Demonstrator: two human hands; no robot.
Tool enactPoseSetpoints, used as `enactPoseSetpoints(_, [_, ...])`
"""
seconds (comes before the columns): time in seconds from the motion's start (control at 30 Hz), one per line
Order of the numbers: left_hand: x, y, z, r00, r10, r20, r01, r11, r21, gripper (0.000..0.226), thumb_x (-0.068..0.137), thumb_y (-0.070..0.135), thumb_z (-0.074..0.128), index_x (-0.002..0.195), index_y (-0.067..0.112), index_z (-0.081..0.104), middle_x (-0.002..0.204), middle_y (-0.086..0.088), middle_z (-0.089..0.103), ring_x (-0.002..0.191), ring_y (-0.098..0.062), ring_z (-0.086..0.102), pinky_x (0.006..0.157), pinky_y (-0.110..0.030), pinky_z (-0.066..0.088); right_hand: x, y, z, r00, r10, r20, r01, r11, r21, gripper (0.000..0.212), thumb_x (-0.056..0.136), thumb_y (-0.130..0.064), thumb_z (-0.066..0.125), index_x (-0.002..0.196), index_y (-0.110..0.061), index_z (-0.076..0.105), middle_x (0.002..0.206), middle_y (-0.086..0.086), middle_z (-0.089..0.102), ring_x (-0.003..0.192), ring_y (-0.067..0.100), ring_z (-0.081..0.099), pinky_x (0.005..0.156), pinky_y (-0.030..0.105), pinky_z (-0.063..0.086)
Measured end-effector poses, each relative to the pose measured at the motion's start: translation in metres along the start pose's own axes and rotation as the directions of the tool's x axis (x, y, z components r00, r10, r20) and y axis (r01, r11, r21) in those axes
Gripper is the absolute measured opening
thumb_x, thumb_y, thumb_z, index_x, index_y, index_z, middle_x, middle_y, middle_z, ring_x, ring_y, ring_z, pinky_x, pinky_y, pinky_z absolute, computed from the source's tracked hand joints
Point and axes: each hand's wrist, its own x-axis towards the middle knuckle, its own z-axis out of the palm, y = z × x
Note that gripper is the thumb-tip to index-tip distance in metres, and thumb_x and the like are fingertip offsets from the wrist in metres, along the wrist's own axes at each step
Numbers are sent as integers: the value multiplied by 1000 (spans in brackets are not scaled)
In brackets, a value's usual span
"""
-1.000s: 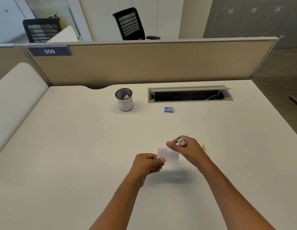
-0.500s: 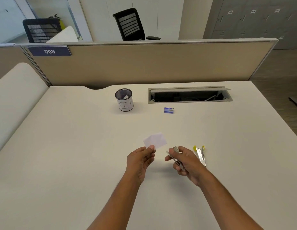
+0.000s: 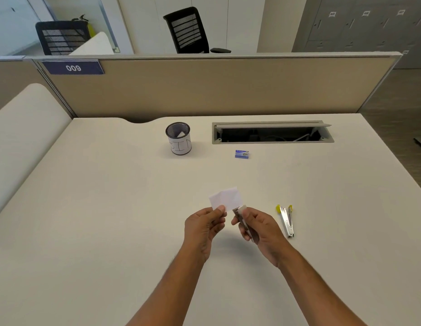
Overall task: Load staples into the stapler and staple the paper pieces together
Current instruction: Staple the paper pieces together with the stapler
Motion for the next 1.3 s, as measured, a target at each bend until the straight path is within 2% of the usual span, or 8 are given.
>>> enactPoseSetpoints(0.17, [-5,-5,5,997,70,11,-71,994,78,9,80,17,83,76,9,80,81,-14,76,75,-20,73,70,-27,57,-1,-1,10,999,-25,-22,24,998,-62,48,85,-59,73,110,-19,75,101,5,78,72,10,62,59,17,47])
enactPoseSetpoints(0.37, [-6,-7,5,973,228,-27,-213,940,266,11,81,24,84,79,13,82,77,-11,76,71,-17,71,71,-27,59,-1,1,17,997,-28,-74,24,998,-53,50,75,-68,76,109,-31,76,96,4,78,77,12,70,69,24,55])
enactPoseSetpoints(0.53, [-8,-8,6,960,279,-8,-262,910,322,11,82,24,83,77,15,82,76,-7,76,69,-16,72,69,-24,59,0,3,22,993,-29,-116,30,1000,5,51,78,-64,77,106,-21,78,101,8,77,92,22,74,78,29,59])
enactPoseSetpoints(0.7, [-9,-9,7,961,276,-6,-264,925,274,13,84,24,82,80,11,81,72,-7,73,69,-14,69,76,-31,60,-2,3,28,993,-34,-117,41,997,61,59,68,-67,82,111,-27,78,103,8,77,91,23,73,77,30,59])
enactPoseSetpoints(0.83, [-10,-8,7,947,321,-18,-300,901,312,7,83,25,82,78,20,82,75,-8,75,70,-14,68,78,-35,60,-3,4,27,992,-39,-116,52,993,109,65,65,-65,85,116,-25,77,108,9,76,95,26,73,84,36,60])
enactPoseSetpoints(0.97, [-10,-7,8,926,377,-18,-346,867,360,6,81,23,84,76,23,81,72,-6,75,67,-11,66,68,-25,58,-4,5,24,994,-36,-103,50,989,138,66,69,-54,87,123,-20,73,112,8,76,99,24,72,96,44,58])
enactPoseSetpoints(1.13, [-11,-8,9,908,418,9,-384,826,412,4,80,21,84,78,22,81,72,1,76,66,-7,68,64,-16,53,-5,4,23,994,-80,-69,90,982,165,56,73,-48,87,120,-19,75,107,7,75,94,18,68,84,32,58])
enactPoseSetpoints(1.3, [-12,-6,10,905,423,30,-388,798,460,6,80,25,86,79,22,81,73,4,77,67,-6,69,64,-16,54,-4,3,21,993,-77,-92,89,988,129,45,75,-45,82,113,-20,78,103,8,76,92,20,69,83,33,58])
